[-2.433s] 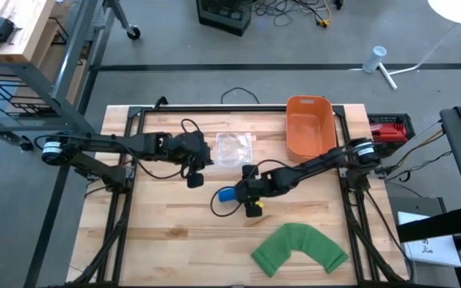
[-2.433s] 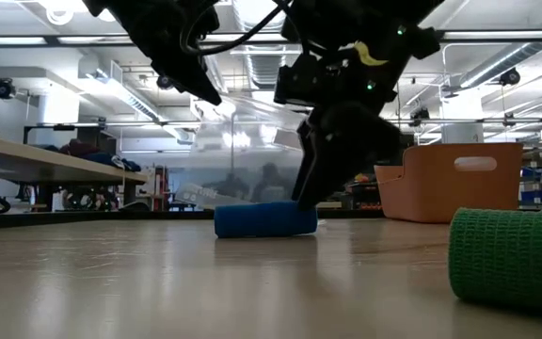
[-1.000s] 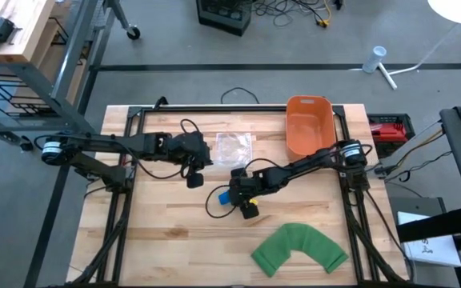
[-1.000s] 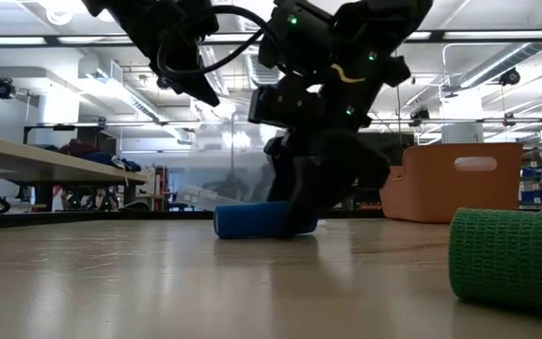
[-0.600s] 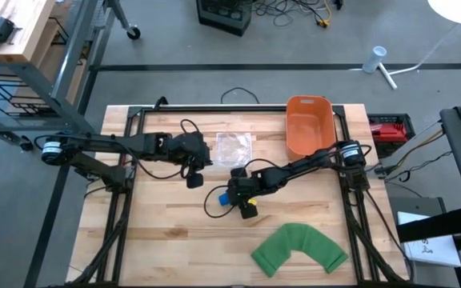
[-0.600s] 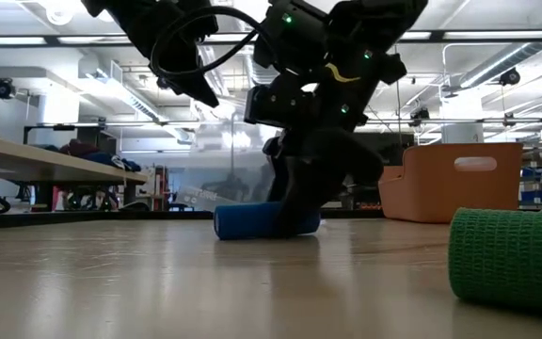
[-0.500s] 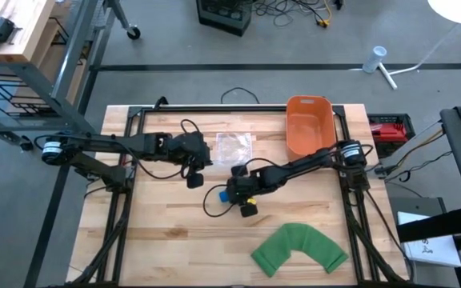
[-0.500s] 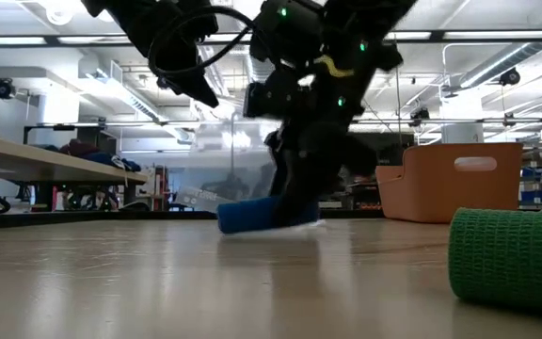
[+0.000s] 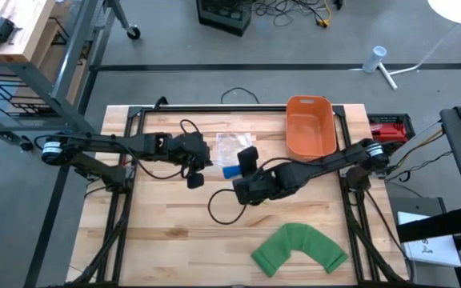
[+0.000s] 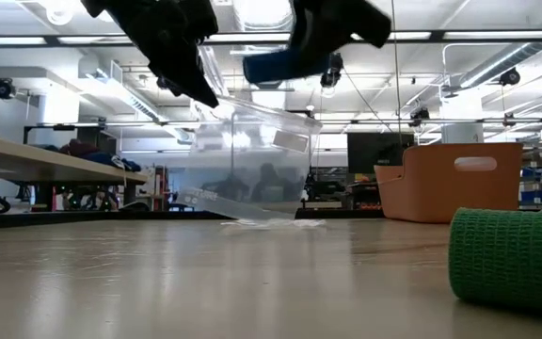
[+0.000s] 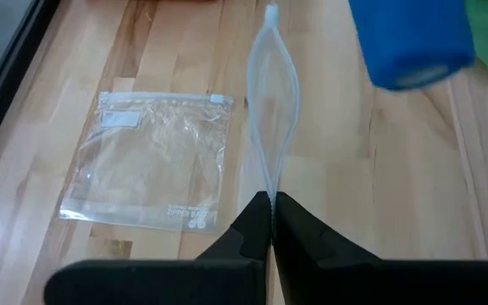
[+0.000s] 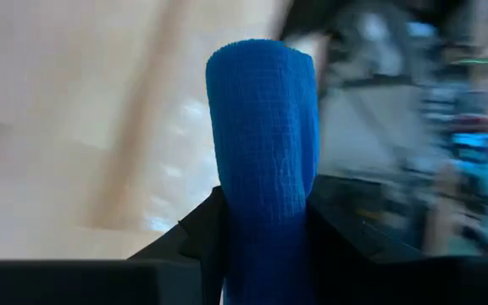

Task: Roll bandage
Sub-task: Put the blue rolled bandage into the zip lock

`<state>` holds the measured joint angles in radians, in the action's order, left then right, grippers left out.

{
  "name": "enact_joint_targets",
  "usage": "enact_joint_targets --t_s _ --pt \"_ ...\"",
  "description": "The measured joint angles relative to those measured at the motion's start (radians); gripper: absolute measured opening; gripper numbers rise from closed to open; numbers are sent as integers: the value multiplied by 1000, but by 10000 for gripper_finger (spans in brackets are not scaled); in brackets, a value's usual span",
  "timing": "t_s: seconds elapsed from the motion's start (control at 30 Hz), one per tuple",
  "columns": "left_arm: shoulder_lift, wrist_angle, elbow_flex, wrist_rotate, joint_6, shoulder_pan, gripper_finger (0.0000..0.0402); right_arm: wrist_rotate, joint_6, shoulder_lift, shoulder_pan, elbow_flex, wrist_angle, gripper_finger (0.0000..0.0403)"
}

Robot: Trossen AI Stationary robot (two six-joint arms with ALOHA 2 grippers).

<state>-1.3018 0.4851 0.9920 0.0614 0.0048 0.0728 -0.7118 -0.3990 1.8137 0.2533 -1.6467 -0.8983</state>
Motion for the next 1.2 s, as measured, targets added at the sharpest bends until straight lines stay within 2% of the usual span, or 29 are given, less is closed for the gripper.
enact_joint_targets --t_s 0.1,0.3,0.43,0.97,1.2 --pt "0 -3 0 -21 -23 -1 0 -143 -70 4 -9 -1 3 125" --pt "0 -13 0 -53 -41 -2 0 -230 -131 21 -44 23 8 118" --pt "0 -20 0 -53 -61 -2 0 -173 -138 21 -47 23 13 121" --pt "0 -41 0 -55 -102 -2 0 -80 -141 20 -36 47 9 122" --pt "0 -56 0 -55 -116 -2 0 50 -122 20 -17 47 10 120"
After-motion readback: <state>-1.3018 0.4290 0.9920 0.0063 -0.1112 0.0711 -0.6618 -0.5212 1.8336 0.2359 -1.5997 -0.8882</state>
